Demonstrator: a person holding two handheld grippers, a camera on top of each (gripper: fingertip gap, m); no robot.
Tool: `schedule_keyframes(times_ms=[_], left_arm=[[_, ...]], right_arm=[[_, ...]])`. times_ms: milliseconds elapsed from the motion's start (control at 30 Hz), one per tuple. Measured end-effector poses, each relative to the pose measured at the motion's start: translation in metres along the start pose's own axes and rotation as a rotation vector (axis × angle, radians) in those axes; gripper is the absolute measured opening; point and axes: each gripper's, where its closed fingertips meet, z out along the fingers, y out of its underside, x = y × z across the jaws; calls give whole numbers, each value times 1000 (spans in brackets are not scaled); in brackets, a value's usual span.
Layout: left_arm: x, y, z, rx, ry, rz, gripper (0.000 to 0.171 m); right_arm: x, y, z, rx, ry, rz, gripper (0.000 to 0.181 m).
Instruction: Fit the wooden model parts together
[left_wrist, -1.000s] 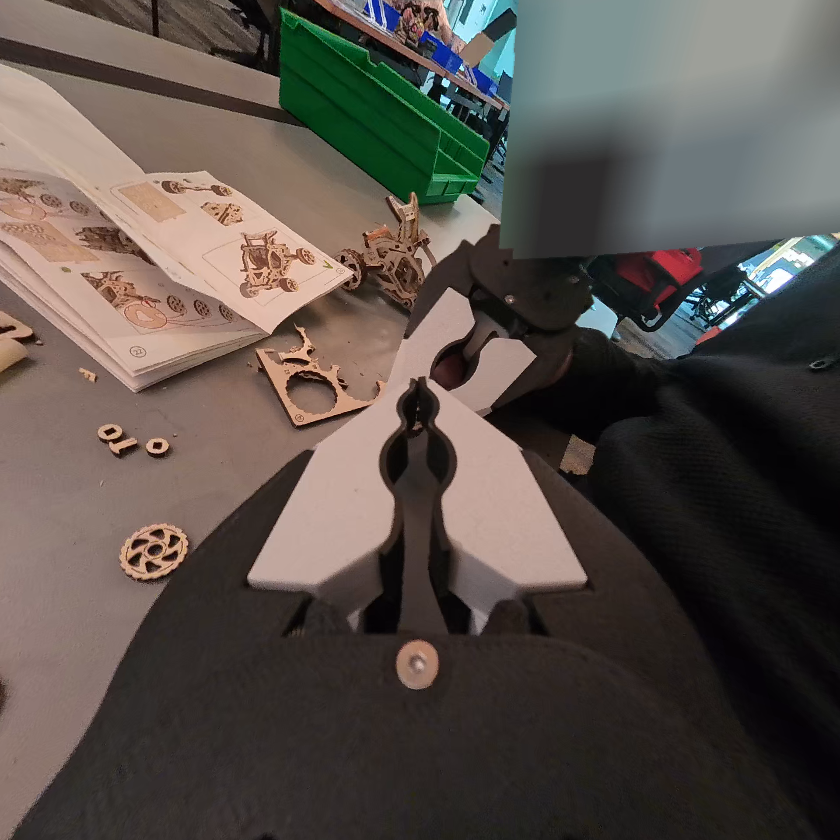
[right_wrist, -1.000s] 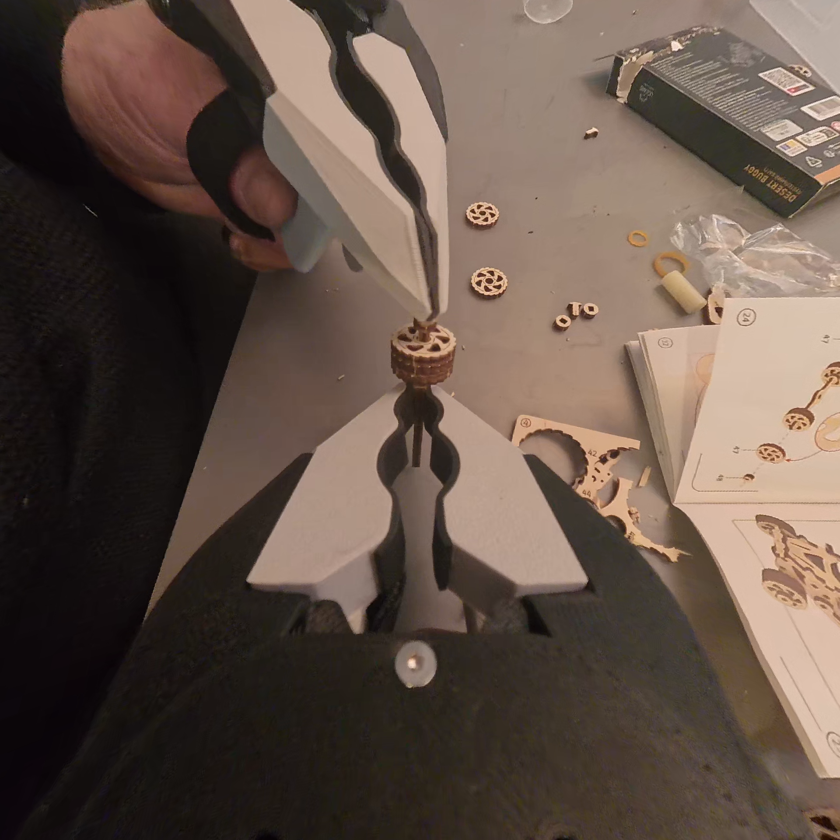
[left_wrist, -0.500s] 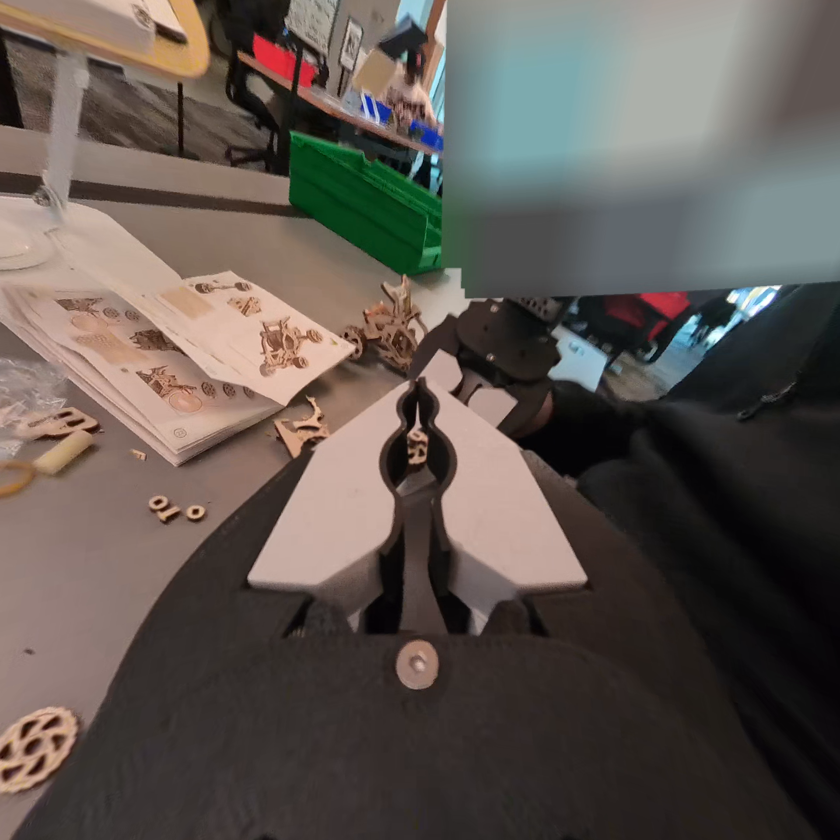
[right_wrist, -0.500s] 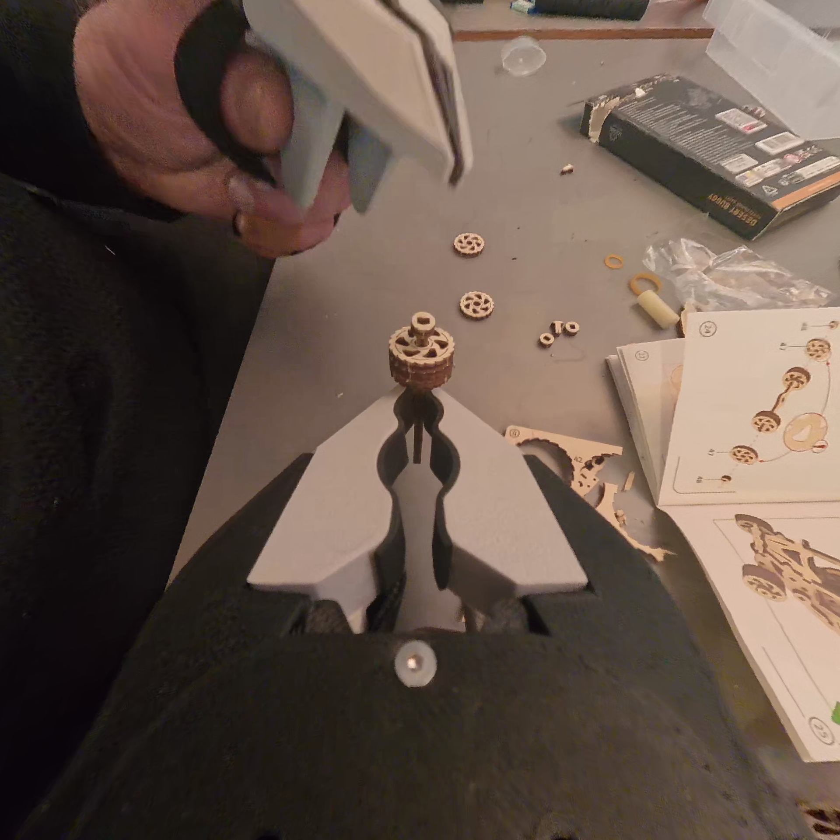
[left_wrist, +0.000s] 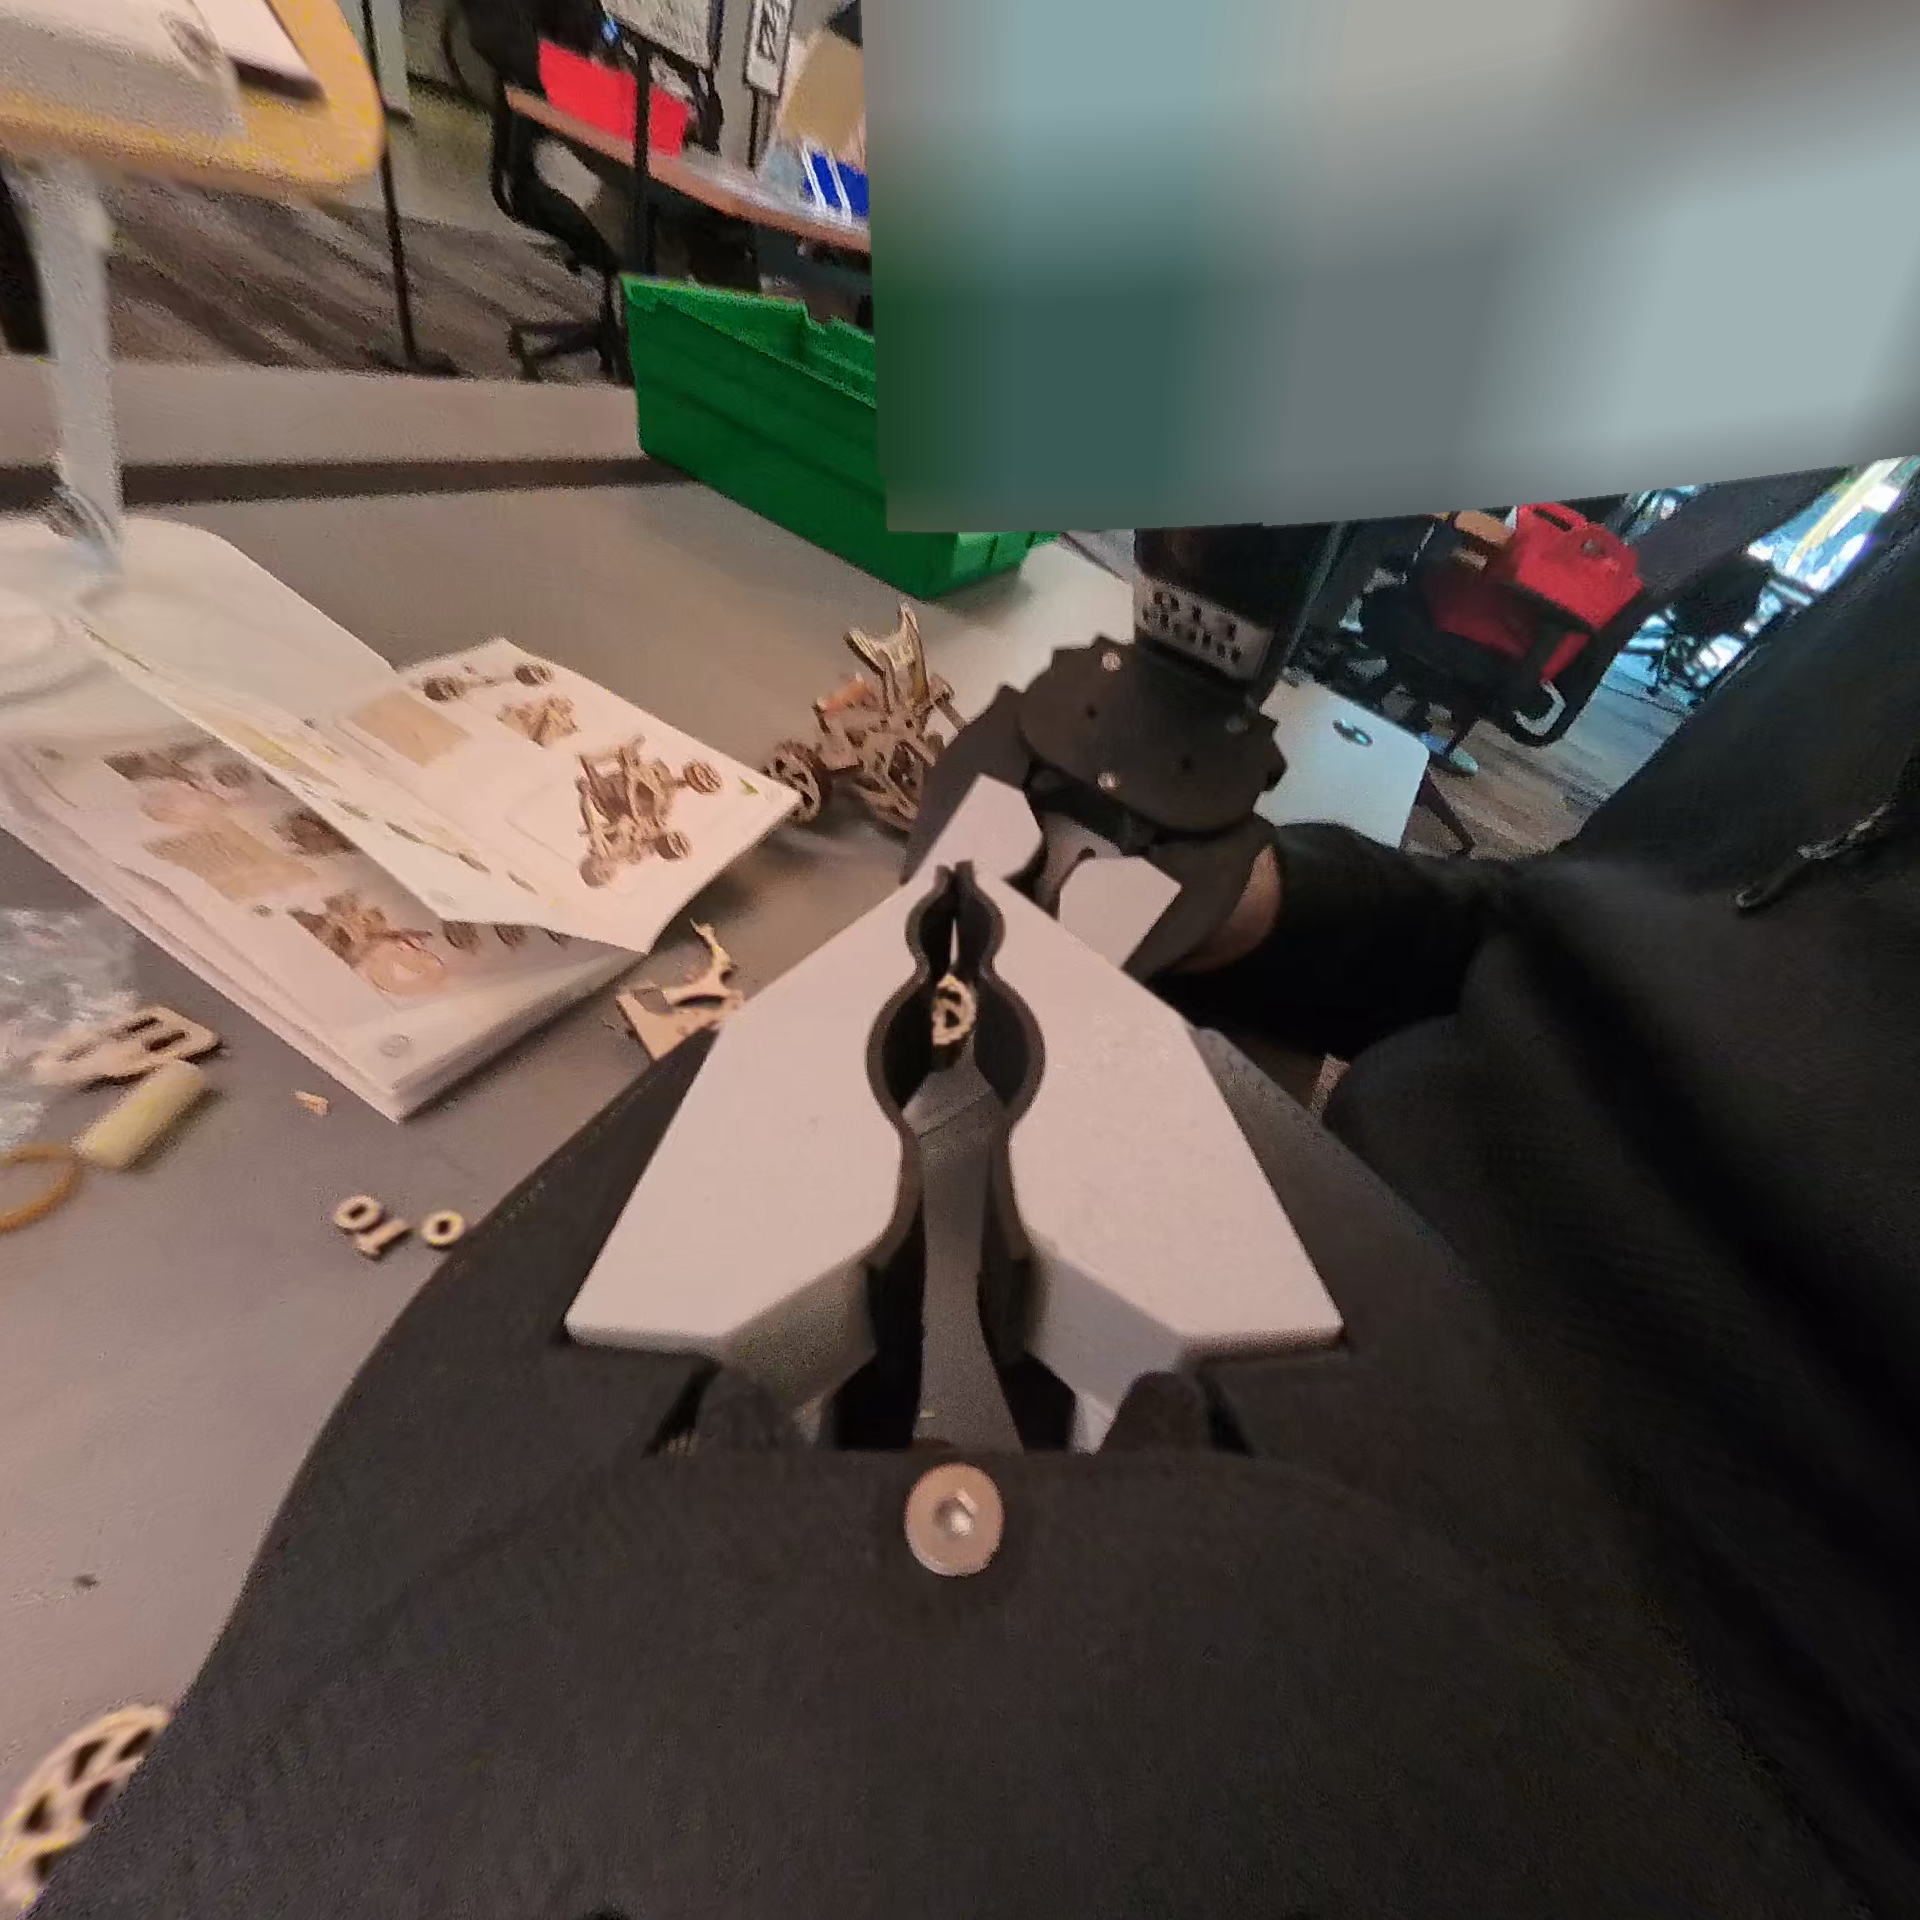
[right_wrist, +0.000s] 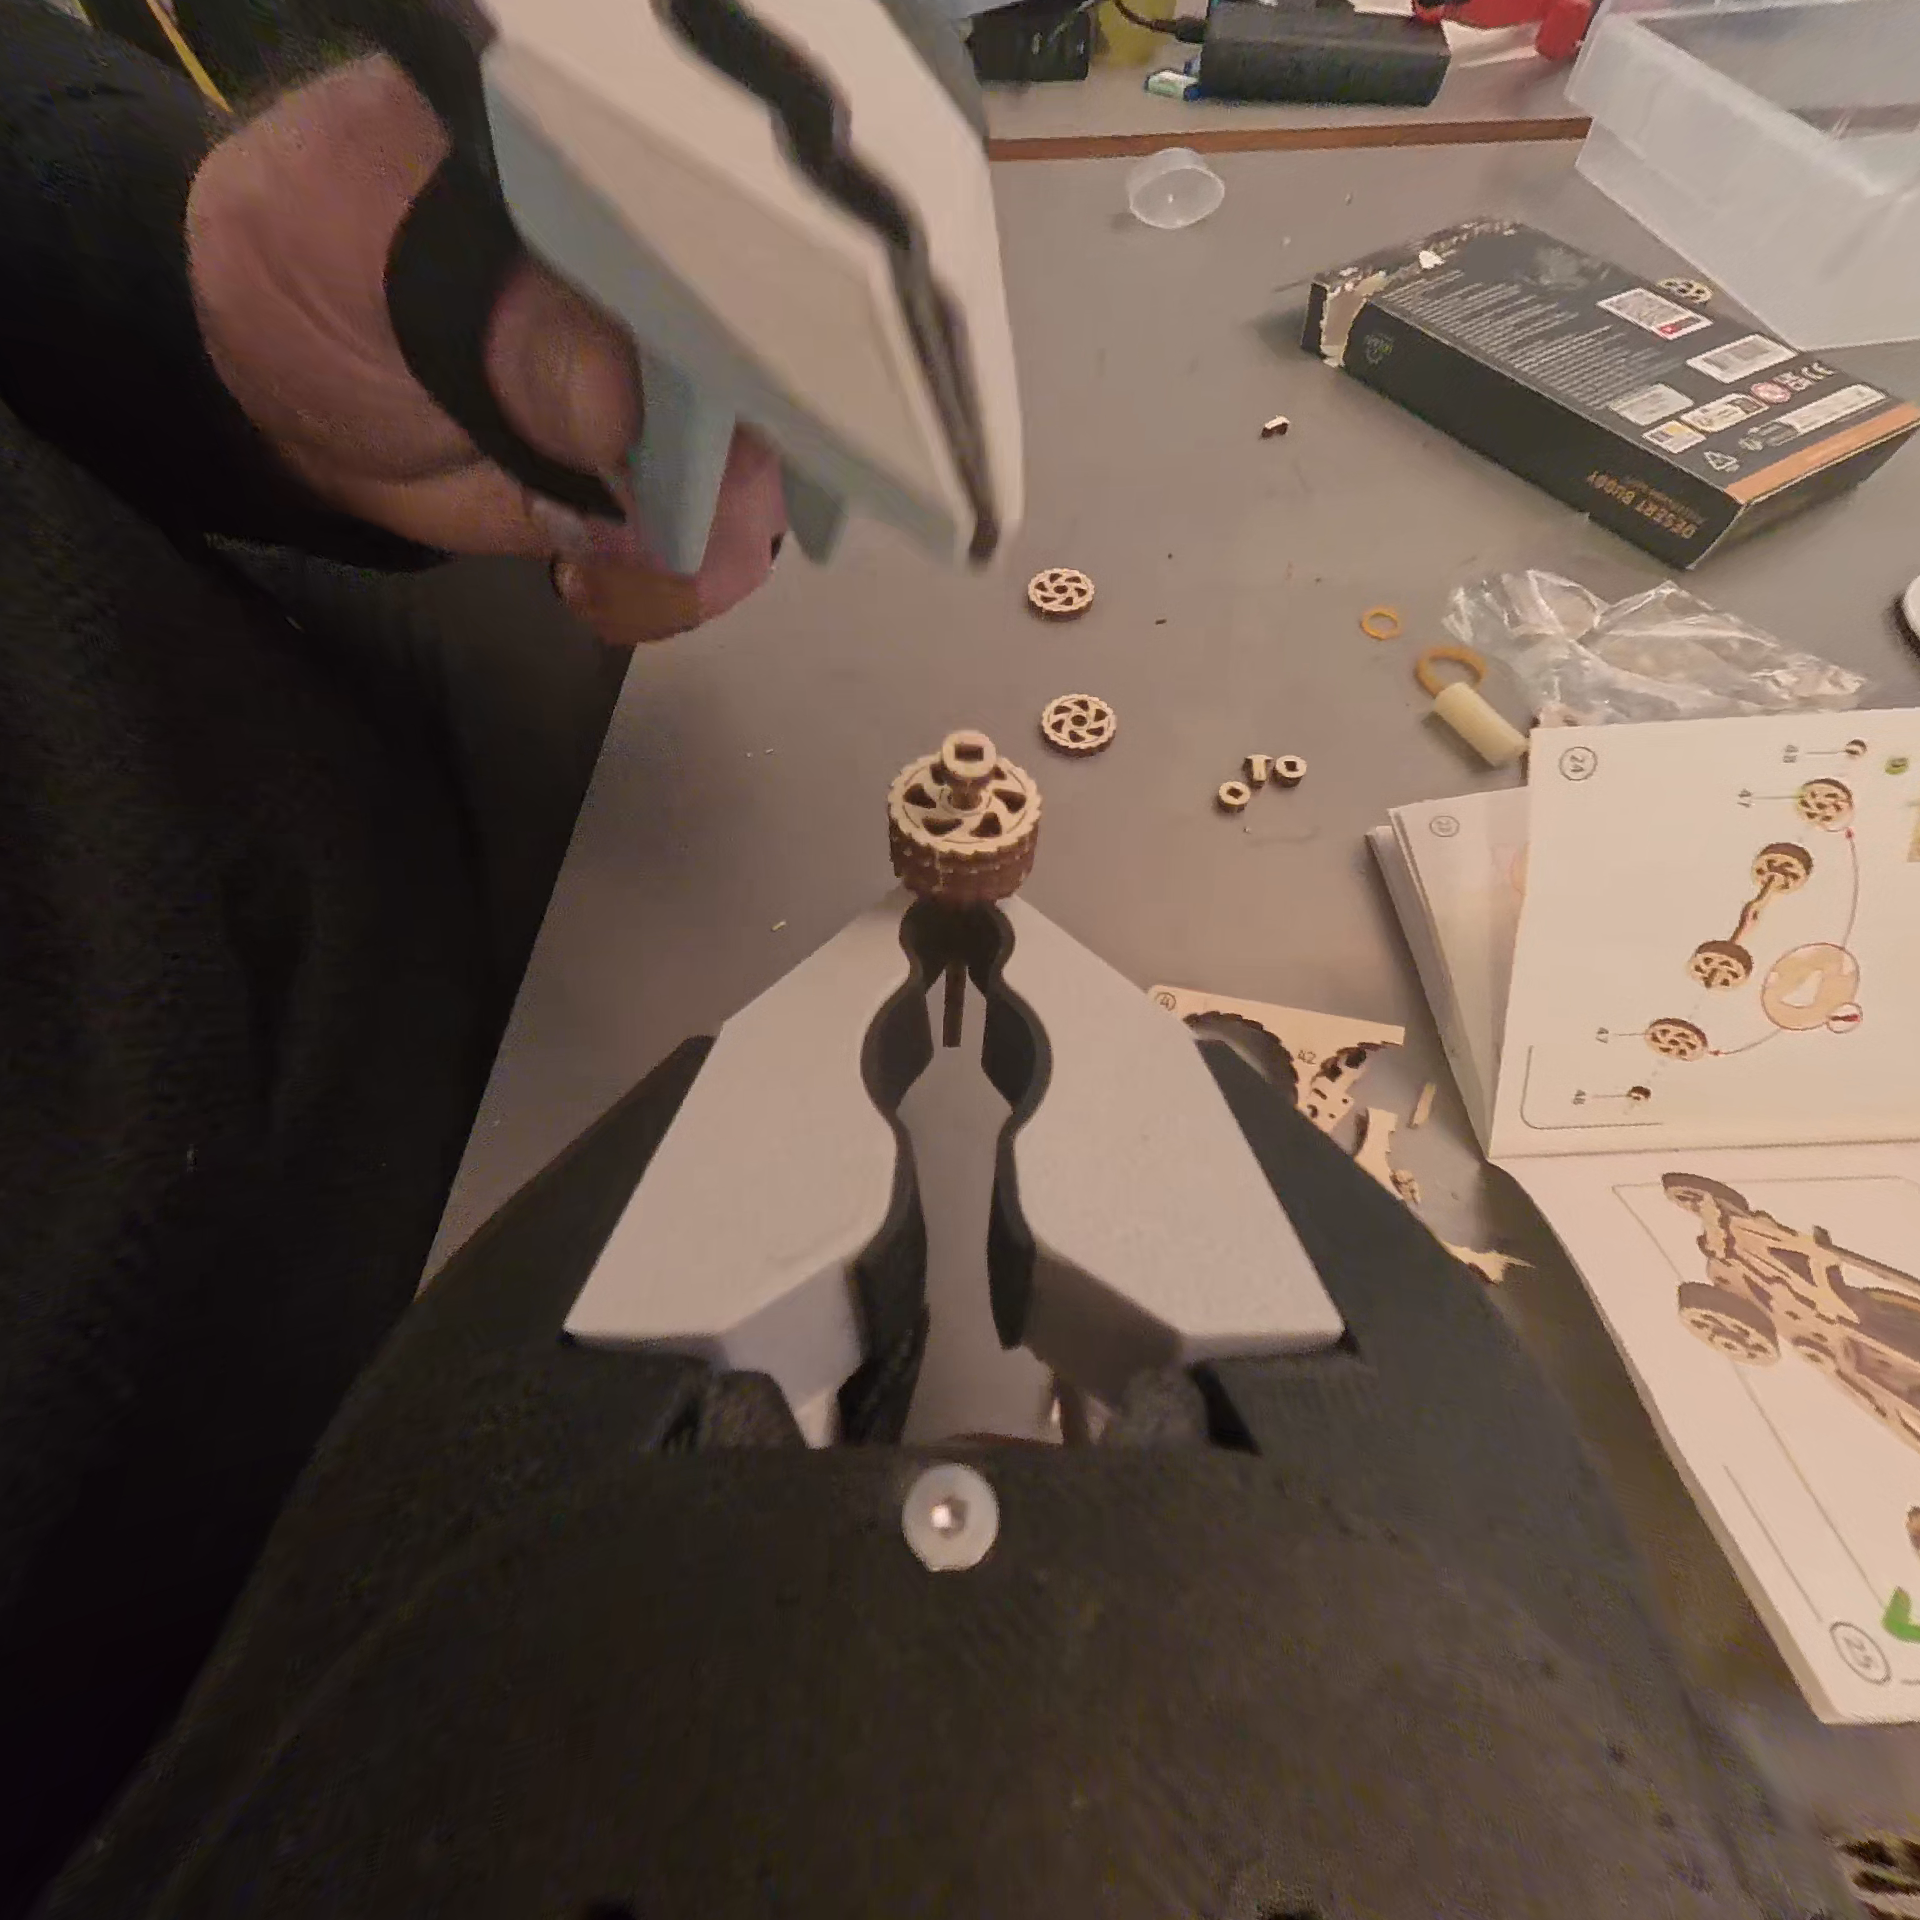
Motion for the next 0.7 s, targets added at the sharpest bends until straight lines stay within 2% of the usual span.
schedule_keyframes(times_ms=[33,100,167,233,267,333,400,467,533,600,667,700], left_arm=[[-3,0,-1,-17,-13,13,0],[-9,29,6,-143,-41,-4,0],[-6,18,5,-66,-18,-54,0],[-2,-13,-3,28,-12,-1,0],[2,-18,-3,31,0,27,0],[6,1,5,-62,2,75,0],[4,22,12,-130,4,44,0],[-2,18,9,-104,-17,25,0],[1,-3,3,-27,1,21,0],[-2,20,10,-152,-21,42,0],[-2,21,10,-99,-5,-37,0],[-3,16,7,-78,-14,-18,0]], right_arm=[[0,-3,-1,14,-1,2,0],[-2,-6,-2,28,-5,-5,0],[-3,-6,-2,29,-7,-4,0],[1,-2,-2,14,0,6,0],[0,-4,-3,23,-5,9,0],[-2,-4,-1,19,-11,1,0],[-2,-7,-2,30,-9,0,0],[-1,-4,-2,23,-9,7,0],[1,-4,-3,21,-1,6,0],[-1,-10,-5,48,-6,3,0],[-3,-5,-1,15,-8,-9,0],[-3,-8,-2,34,-10,-4,0]])
